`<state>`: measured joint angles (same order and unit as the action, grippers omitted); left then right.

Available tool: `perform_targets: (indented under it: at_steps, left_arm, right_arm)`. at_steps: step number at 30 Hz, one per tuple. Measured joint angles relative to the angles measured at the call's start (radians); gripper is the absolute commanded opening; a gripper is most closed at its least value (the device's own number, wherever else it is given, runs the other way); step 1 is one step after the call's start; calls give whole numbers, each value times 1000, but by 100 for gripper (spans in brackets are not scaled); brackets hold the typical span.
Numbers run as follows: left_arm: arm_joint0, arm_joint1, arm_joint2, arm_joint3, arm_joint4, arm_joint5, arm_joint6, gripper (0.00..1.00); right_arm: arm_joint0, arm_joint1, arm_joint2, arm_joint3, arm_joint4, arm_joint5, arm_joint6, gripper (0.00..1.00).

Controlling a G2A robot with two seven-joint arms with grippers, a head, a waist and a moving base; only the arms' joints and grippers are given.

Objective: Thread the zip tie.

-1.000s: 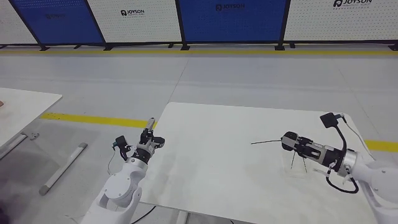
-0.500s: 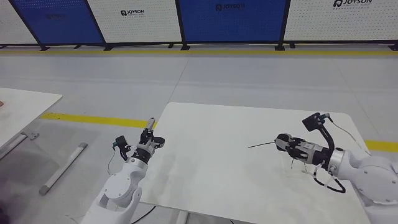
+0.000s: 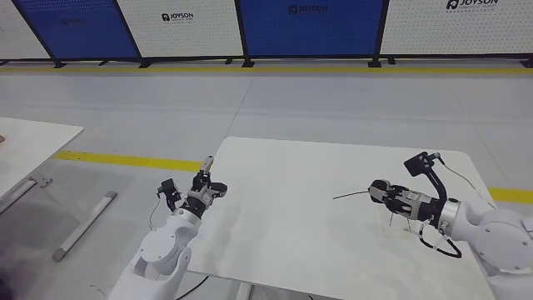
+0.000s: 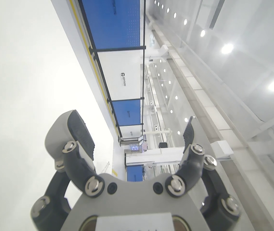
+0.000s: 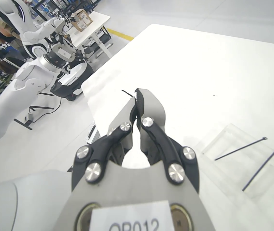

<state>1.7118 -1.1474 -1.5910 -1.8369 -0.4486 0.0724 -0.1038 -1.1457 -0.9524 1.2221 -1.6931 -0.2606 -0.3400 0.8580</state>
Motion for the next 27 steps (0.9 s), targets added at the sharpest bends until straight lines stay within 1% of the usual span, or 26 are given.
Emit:
perform_targets:
  at_steps: [2, 4, 6, 7, 8, 9, 10, 11, 22, 23, 24, 26, 27]
  left_arm:
    - [-2, 4, 7, -30, 31, 37, -54, 100]
    - [-7, 6, 21, -53, 67, 60, -76, 100]
    - [-17, 7, 44, -73, 95, 104, -111, 100]
    - [-23, 8, 54, -77, 102, 129, -128, 100]
    - [-34, 9, 65, -78, 105, 167, -147, 100]
    - [-42, 9, 72, -77, 100, 195, -158, 100]
    - [-49, 9, 76, -76, 95, 217, -163, 100]
    - [-53, 9, 77, -75, 91, 227, -165, 100]
    - [-52, 8, 76, -74, 89, 223, -163, 100]
    - [-53, 7, 75, -70, 69, 224, -166, 100]
    - [-55, 6, 72, -66, 34, 235, -180, 100]
    - [-60, 9, 47, -58, -59, 267, -240, 100]
    - [-58, 12, 38, -52, -86, 269, -269, 100]
  right_arm:
    - [0, 0, 0, 0, 0, 0, 0, 0]
    - [0, 0, 0, 0, 0, 0, 0, 0]
    - [0, 0, 0, 0, 0, 0, 0, 0]
    - [0, 0, 0, 0, 0, 0, 0, 0]
    - [0, 0, 0, 0, 0, 0, 0, 0]
    - [0, 0, 0, 0, 0, 0, 0, 0]
    - [0, 0, 0, 0, 0, 0, 0, 0]
    - [0, 0, 0, 0, 0, 0, 0, 0]
    - [0, 0, 0, 0, 0, 0, 0, 0]
    - [0, 0, 0, 0, 0, 0, 0, 0]
    - [-1, 0, -1, -4, -2, 0, -2, 0]
    - [-3, 0, -11, -34, -7, 0, -6, 0]
    - [0, 1, -15, -51, -11, 0, -3, 0]
